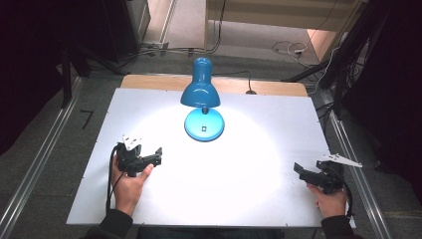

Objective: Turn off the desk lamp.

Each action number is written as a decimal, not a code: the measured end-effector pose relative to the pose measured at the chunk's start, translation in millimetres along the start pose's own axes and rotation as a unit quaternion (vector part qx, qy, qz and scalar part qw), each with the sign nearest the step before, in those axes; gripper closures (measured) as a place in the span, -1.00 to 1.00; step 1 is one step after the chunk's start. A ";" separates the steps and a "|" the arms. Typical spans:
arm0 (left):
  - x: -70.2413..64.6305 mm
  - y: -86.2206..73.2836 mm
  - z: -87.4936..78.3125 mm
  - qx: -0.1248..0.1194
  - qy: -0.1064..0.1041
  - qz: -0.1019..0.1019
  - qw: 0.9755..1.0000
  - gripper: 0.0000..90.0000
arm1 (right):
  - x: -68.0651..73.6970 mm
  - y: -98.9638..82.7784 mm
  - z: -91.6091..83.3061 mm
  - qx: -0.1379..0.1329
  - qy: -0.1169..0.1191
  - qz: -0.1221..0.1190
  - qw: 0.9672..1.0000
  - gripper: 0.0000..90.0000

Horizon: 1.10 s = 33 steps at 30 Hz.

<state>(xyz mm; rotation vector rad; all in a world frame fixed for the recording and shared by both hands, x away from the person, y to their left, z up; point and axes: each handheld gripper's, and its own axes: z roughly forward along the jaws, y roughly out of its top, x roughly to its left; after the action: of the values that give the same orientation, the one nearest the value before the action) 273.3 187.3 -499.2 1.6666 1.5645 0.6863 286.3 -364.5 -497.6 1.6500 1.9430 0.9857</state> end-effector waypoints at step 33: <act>-24.4 11.8 16.3 -0.013 -0.017 0.011 1.000 -0.73 | 0.4 0.3 0.8 0.002 -0.001 0.001 1.000 -0.86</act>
<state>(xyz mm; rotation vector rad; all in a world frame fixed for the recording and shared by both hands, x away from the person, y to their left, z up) 290.5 160.8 -496.7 1.6703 1.5082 0.6847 287.0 -363.9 -497.9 1.6551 1.9443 0.9816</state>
